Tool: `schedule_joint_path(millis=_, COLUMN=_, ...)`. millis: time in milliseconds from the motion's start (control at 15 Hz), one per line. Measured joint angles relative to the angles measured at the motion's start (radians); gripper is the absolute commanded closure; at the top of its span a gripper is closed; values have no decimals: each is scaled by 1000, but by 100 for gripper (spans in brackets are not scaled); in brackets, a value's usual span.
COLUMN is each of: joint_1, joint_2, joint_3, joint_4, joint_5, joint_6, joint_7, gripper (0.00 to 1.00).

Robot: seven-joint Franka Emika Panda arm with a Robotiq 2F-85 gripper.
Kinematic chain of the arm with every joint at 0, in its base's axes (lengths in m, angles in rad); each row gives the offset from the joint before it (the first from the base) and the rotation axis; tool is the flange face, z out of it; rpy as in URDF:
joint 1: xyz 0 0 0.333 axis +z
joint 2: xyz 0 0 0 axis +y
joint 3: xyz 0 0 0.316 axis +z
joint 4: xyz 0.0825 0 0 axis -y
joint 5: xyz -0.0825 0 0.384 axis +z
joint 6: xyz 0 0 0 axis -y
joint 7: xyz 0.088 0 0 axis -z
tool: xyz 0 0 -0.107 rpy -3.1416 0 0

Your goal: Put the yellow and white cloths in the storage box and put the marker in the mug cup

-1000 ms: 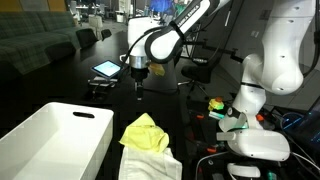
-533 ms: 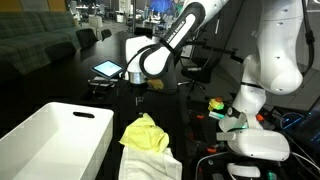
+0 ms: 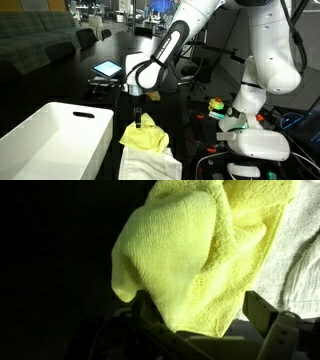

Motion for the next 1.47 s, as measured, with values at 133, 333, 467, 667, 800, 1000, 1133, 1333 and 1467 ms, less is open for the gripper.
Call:
schedule_joint_path(millis=133, joint_1=-9, joint_2=35, joint_3=8, joint_4=18, joint_5=0, joint_6=22, joint_7=0, gripper=0)
schedule_joint_path(millis=333, joint_1=-12, joint_2=84, joint_3=8, joint_4=46, joint_5=-1, joint_6=40, joint_7=1, gripper=0)
schedule_joint_path(millis=467, joint_1=-14, joint_2=116, joint_3=8, joint_4=66, joint_5=-1, joint_6=53, joint_7=3, gripper=0)
schedule_joint_path(millis=667, joint_1=-20, joint_2=162, joint_3=8, joint_4=96, joint_5=-4, joint_6=81, joint_7=3, gripper=0)
schedule_joint_path(millis=800, joint_1=-24, joint_2=190, joint_3=8, joint_4=115, joint_5=-12, joint_6=95, joint_7=5, gripper=0)
schedule_joint_path(millis=1000, joint_1=-31, joint_2=211, joint_3=8, joint_4=130, joint_5=-25, joint_6=96, joint_7=10, gripper=26)
schedule_joint_path(millis=1133, joint_1=-36, joint_2=217, joint_3=8, joint_4=134, joint_5=-37, joint_6=95, joint_7=9, gripper=42)
schedule_joint_path(millis=1333, joint_1=-46, joint_2=215, joint_3=13, joint_4=138, joint_5=-60, joint_6=91, joint_7=7, gripper=64)
schedule_joint_path(millis=1467, joint_1=-49, joint_2=211, joint_3=14, joint_4=139, joint_5=-78, joint_6=89, joint_7=5, gripper=77)
